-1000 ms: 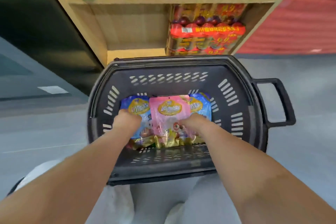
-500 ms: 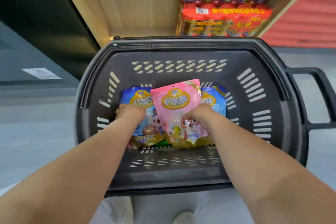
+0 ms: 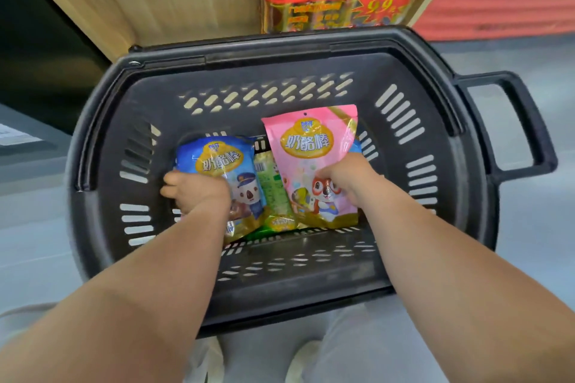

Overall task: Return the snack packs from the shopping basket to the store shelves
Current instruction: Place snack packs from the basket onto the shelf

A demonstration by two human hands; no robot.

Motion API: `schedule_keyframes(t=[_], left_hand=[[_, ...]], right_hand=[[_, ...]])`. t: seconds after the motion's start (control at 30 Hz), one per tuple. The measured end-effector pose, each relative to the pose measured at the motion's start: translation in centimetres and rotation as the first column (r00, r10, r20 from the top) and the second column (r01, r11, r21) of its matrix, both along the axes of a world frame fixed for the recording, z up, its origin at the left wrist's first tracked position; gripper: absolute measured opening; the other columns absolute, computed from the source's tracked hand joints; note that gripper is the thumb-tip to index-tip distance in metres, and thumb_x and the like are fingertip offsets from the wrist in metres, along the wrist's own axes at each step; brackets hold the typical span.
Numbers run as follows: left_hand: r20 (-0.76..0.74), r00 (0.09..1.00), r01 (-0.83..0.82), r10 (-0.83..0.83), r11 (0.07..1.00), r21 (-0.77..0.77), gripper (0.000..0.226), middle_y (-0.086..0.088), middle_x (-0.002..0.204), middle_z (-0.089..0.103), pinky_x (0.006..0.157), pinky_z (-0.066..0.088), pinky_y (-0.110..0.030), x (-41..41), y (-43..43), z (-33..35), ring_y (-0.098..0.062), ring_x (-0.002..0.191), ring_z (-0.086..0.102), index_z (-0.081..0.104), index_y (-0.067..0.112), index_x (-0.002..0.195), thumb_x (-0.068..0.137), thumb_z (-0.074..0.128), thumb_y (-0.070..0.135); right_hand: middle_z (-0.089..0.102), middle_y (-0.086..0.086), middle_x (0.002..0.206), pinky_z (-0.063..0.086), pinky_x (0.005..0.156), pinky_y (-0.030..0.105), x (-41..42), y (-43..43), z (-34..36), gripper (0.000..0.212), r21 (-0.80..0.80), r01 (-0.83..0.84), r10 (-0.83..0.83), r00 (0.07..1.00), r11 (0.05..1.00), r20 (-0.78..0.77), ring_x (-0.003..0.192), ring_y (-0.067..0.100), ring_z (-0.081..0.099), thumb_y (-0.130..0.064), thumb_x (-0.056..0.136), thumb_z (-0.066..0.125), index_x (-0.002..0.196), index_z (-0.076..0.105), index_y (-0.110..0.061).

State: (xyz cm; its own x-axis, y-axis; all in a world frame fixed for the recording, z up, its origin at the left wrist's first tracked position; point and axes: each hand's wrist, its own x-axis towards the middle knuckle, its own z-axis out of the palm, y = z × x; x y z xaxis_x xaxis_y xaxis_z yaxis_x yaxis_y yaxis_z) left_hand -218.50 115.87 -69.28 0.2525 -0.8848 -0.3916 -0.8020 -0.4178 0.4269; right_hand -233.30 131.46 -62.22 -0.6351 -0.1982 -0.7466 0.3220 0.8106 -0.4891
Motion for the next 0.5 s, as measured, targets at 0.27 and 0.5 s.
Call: schedule_keyframes(t=[0.27, 0.5], left_hand=[[-0.389, 0.918, 0.060, 0.073, 0.946, 0.318, 0.044, 0.001, 0.081, 0.066, 0.060, 0.049, -0.026, 1.2, 1.2, 0.3, -0.017, 0.070, 0.062, 0.059, 0.019, 0.080, 0.052, 0.090, 0.035], [-0.086, 0.851, 0.503, -0.518, 0.758, 0.416, 0.079, -0.008, 0.116, 0.063, 0.092, 0.050, -0.036, 2.0, 0.5, -0.7, -0.027, 0.107, 0.060, 0.052, 0.010, 0.124, 0.057, 0.089, 0.031]], right_hand=[[0.067, 0.013, 0.106, 0.055, 0.087, 0.042, -0.4, -0.8, 0.0, 0.031, 0.022, 0.007, -0.008, 1.000, 1.000, 0.017, 0.096, 0.027, 0.065, -0.011, 0.079, 0.072, 0.106, 0.058, -0.006], [0.068, 0.012, 0.101, 0.055, 0.085, 0.044, -0.3, -0.8, -0.8, 0.030, 0.037, 0.013, -0.013, 1.000, 0.999, 0.008, 0.092, 0.027, 0.065, -0.015, 0.076, 0.076, 0.098, 0.057, -0.010]])
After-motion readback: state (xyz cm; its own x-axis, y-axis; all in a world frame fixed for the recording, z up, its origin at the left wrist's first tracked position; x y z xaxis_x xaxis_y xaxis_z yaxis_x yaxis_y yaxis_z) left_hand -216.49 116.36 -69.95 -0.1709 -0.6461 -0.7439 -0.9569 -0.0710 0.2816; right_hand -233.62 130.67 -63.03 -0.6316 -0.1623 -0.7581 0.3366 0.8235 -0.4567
